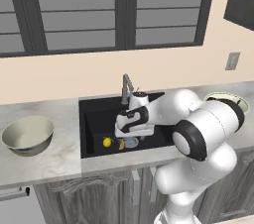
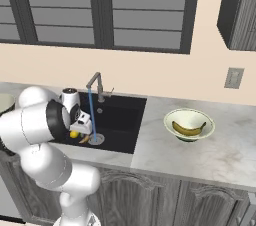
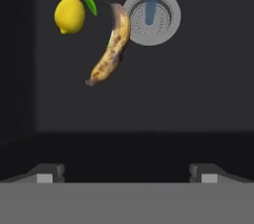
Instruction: Pick the bananas from the sink and place them in one bowl. Place the lemon in the other bowl. Then turn off the sink faucet.
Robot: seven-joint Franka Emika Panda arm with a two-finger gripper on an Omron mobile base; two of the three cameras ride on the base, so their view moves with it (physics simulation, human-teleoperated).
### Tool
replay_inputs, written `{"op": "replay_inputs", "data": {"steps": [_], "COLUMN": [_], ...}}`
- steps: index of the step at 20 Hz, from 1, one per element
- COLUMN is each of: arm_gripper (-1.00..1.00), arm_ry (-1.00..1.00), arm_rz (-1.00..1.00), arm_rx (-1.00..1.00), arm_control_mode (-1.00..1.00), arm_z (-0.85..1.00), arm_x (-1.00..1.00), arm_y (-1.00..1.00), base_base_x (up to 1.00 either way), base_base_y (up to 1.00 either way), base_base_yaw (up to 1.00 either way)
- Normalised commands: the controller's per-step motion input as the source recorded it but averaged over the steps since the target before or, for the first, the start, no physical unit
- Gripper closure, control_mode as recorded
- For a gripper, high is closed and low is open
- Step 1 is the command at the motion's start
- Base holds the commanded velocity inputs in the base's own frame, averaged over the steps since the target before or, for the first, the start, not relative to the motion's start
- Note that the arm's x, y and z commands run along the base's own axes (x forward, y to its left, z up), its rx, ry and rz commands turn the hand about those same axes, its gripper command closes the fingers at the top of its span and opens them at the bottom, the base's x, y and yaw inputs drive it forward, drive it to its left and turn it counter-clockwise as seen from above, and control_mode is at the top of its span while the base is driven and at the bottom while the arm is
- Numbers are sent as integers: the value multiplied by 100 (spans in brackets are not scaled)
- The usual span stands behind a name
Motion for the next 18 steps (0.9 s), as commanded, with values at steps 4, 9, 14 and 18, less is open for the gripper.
{"op": "replay_inputs", "data": {"steps": [4, 9, 14, 18], "arm_gripper": [-100, -100, -100, -100], "arm_ry": [0, 0, -1, -1], "arm_rz": [-6, -6, -6, -6], "arm_rx": [0, 0, 0, 0], "arm_control_mode": [-100, -100, -100, -100], "arm_z": [-14, -14, -8, -6], "arm_x": [3, 4, 15, 24], "arm_y": [0, 0, 2, 4], "base_base_x": [0, 0, 0, 0], "base_base_y": [0, 0, 0, 0], "base_base_yaw": [0, 0, 0, 0]}}
